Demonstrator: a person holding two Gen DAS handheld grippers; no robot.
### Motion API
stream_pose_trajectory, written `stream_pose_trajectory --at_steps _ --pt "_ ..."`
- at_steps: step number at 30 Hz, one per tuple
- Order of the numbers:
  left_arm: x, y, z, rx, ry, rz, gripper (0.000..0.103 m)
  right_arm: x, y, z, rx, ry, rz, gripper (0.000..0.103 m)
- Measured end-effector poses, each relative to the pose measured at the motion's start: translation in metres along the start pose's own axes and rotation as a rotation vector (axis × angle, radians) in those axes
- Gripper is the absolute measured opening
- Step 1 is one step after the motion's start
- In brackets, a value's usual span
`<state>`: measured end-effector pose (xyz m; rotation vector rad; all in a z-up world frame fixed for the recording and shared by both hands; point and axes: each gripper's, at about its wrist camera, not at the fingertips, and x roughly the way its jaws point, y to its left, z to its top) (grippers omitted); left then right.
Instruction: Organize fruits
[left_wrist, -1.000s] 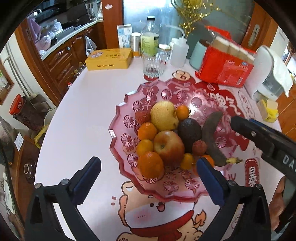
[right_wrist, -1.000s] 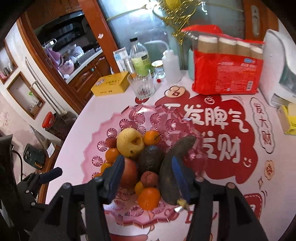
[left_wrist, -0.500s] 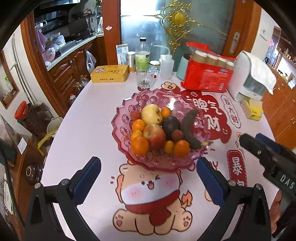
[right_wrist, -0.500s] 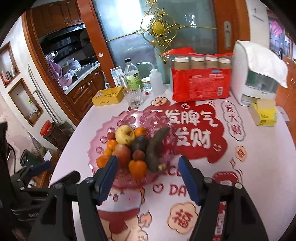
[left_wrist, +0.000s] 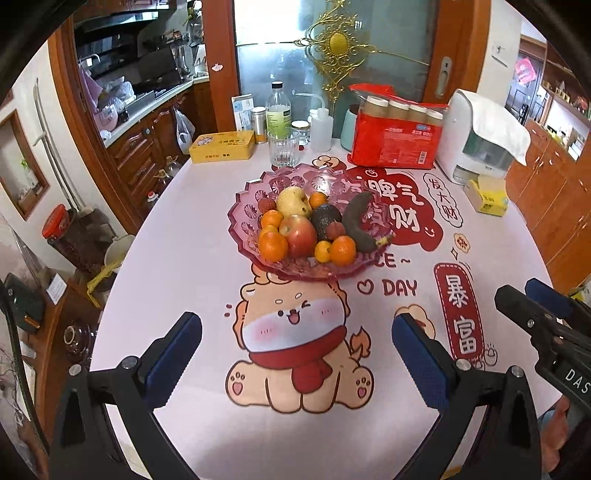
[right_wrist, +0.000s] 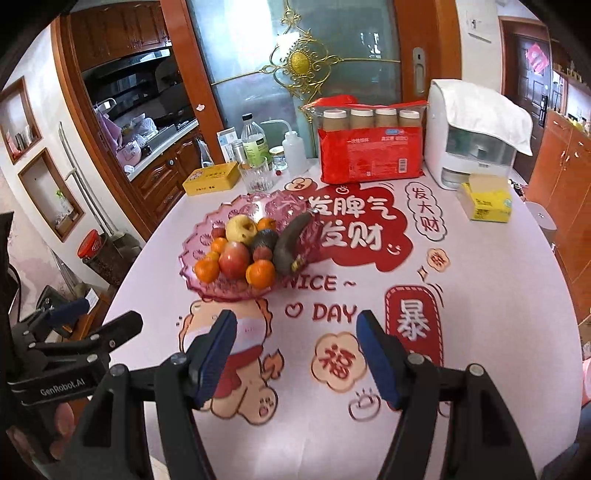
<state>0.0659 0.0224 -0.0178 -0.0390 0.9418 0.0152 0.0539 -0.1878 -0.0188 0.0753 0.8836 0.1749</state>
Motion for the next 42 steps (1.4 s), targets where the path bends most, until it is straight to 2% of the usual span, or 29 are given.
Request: stream_pose_trajectory --at_steps 14,24,42 --pt "-0.024 -0.022 -0.018 0.013 -0.010 -0.024 0.102 -0.042 -0.003 -0.031 0.028 -0.038 -0.053 0.068" --pt "-0.034 -0.037 -0.026 0.042 -0.017 -0.038 0.102 -0.045 -0.004 -0.040 0.035 -0.018 -0.046 0.068" --pt "-0.036 -0.042 -0.027 0.050 -0.017 -0.038 0.102 -0.047 -0.010 -0.048 0.052 -0.010 -0.045 0.068"
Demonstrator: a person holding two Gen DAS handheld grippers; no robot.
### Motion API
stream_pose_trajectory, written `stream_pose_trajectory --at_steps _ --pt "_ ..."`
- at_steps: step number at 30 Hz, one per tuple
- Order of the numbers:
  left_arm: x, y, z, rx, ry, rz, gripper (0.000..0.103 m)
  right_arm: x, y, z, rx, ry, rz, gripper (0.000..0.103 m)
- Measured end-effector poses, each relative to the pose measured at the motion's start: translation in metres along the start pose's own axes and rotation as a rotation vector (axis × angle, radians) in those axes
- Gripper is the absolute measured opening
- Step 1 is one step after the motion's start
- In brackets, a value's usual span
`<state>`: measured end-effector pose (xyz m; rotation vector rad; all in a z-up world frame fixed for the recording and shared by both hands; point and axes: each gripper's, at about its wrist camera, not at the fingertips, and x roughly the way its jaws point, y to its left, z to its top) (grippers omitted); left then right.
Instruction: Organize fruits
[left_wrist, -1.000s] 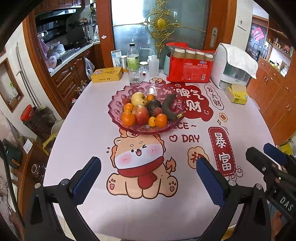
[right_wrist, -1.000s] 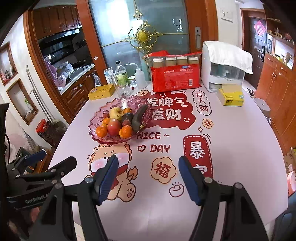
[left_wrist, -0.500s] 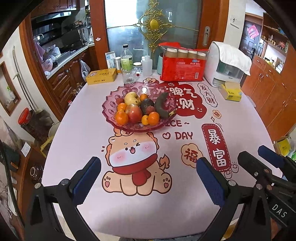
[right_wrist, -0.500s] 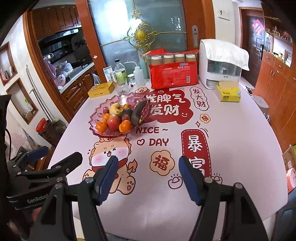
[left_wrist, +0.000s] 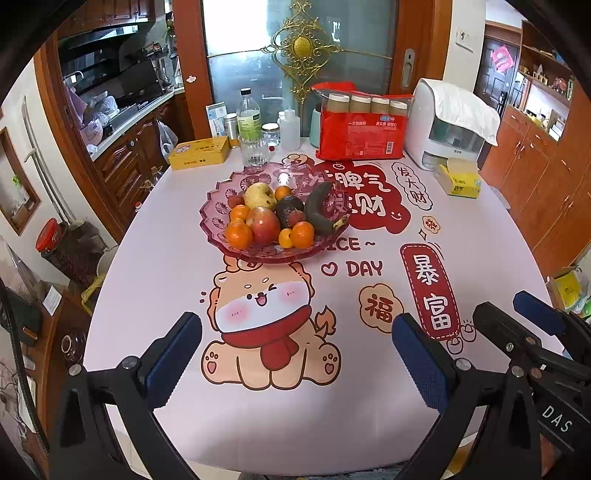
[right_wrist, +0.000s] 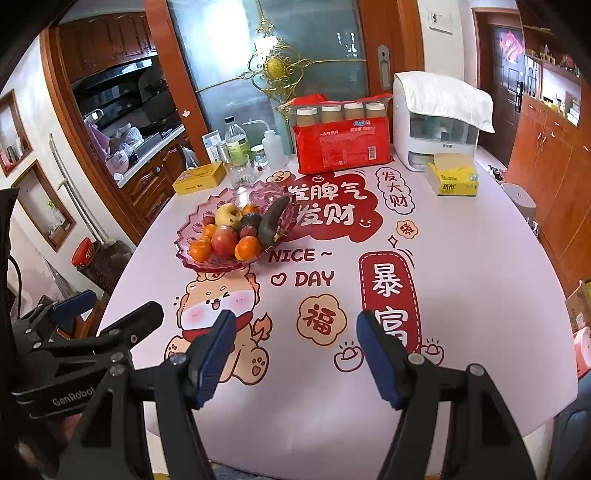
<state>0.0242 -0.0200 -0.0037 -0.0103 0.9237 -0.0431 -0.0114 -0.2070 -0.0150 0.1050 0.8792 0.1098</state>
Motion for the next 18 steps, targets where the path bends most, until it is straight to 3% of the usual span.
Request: stream_pose_trajectory --at_steps 18 --pt "0.0011 -0.0009 0.0007 0.002 0.003 0.001 0.102 0.0016 -0.0016 0.0009 0.001 0.002 0.002 0.068"
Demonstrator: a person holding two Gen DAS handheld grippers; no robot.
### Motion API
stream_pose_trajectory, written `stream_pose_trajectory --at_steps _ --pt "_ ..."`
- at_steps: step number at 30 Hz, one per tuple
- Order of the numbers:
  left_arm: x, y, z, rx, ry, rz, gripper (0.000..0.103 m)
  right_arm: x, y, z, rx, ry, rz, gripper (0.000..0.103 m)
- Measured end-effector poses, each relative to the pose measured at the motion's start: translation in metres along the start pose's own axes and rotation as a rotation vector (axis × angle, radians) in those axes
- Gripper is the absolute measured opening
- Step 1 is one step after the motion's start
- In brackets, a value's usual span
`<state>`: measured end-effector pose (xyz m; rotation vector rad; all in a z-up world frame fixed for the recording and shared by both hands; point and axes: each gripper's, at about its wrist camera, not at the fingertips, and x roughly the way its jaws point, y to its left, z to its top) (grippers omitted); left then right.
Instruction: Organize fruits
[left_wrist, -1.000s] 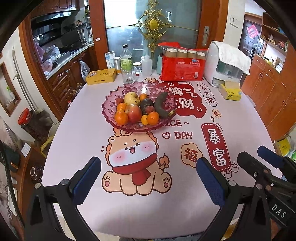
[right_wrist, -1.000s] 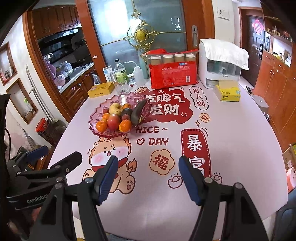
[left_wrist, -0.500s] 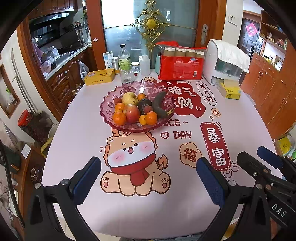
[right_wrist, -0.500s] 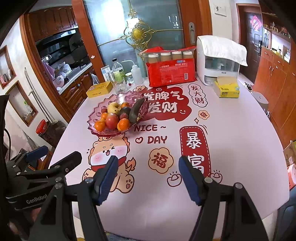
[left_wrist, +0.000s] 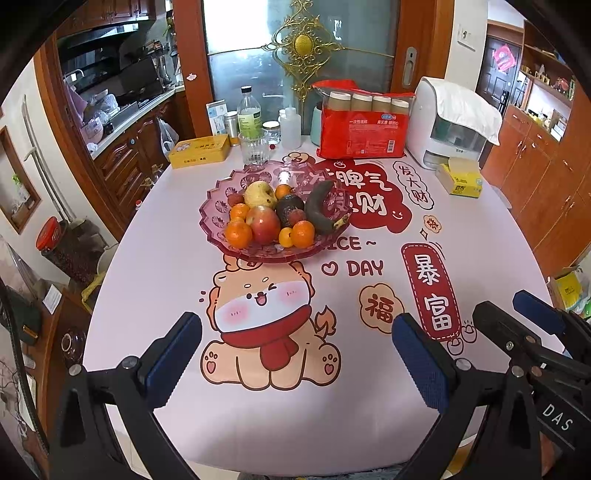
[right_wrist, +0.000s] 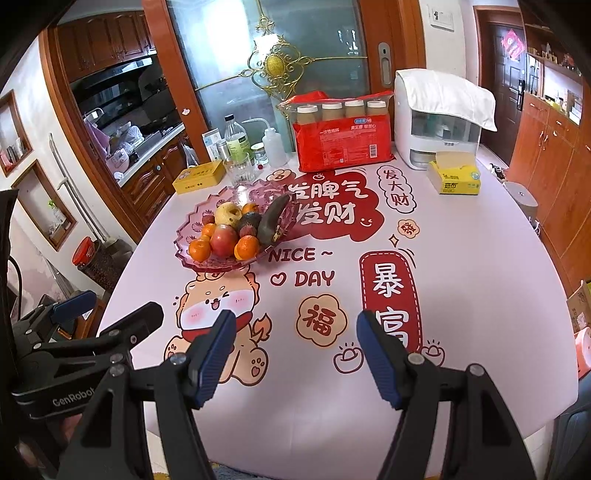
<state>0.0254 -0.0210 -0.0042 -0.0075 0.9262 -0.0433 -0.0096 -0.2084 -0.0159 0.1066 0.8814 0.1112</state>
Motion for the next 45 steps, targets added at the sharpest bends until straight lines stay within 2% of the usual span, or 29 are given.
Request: stream_pose_trajectory --at_steps 34,45 --pt "0.006 0.002 -0.006 0.002 0.021 -0.008 0.102 0.005 -0.003 -0.005 0.009 0.015 0.007 0.068" --pt "0.008 0.006 -0.014 -0.003 0.032 -0.012 0.102 0.006 0.002 -0.015 0.015 0.024 0.010 0.068"
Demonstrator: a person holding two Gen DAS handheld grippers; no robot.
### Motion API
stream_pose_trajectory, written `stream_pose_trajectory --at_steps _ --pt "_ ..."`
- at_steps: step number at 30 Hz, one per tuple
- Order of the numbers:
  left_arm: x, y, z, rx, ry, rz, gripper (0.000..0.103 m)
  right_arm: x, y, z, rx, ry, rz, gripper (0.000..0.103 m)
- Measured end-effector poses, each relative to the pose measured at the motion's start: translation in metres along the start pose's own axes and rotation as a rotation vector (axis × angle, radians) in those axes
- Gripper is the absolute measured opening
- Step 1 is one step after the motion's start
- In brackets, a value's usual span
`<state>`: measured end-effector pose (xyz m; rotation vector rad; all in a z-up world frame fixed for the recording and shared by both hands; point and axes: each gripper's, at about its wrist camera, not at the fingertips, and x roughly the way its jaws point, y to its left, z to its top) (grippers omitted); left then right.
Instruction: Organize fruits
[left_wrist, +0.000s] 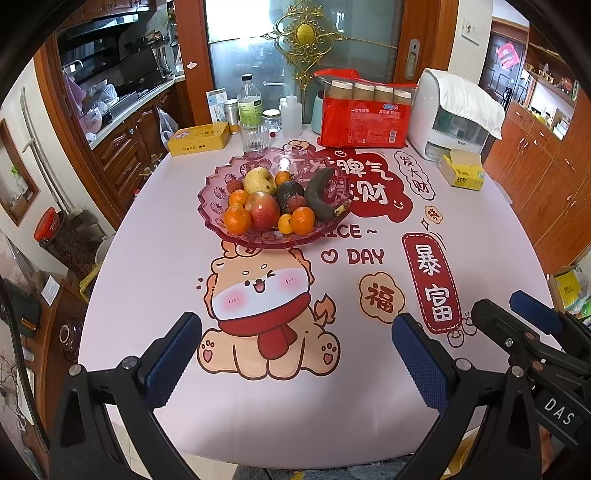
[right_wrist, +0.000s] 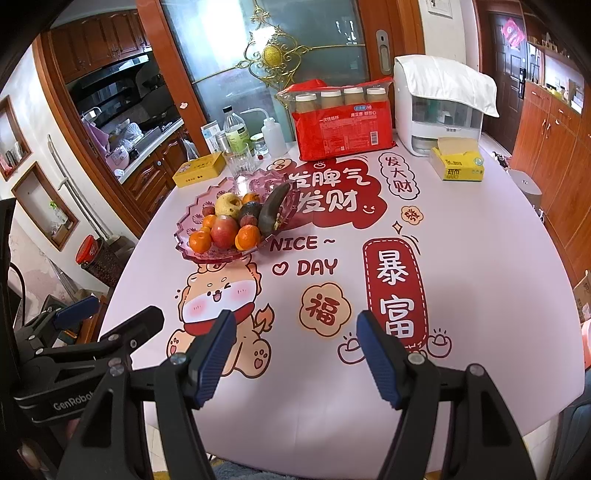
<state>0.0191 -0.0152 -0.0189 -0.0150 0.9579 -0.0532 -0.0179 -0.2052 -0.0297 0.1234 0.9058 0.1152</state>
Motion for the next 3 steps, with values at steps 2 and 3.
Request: stream_pose_trajectory --at_steps 2,3 --pt "0.0006 0.0002 -0.0017 0.000 0.003 0.000 0.102 0.0003 -0.0013 0.0019 0.000 0.000 0.000 0.068" --pt "0.0001 0.0008 -0.0029 0.000 0.005 0.000 0.102 0.0002 -0.0004 -0.0001 0.000 0.001 0.000 0.068"
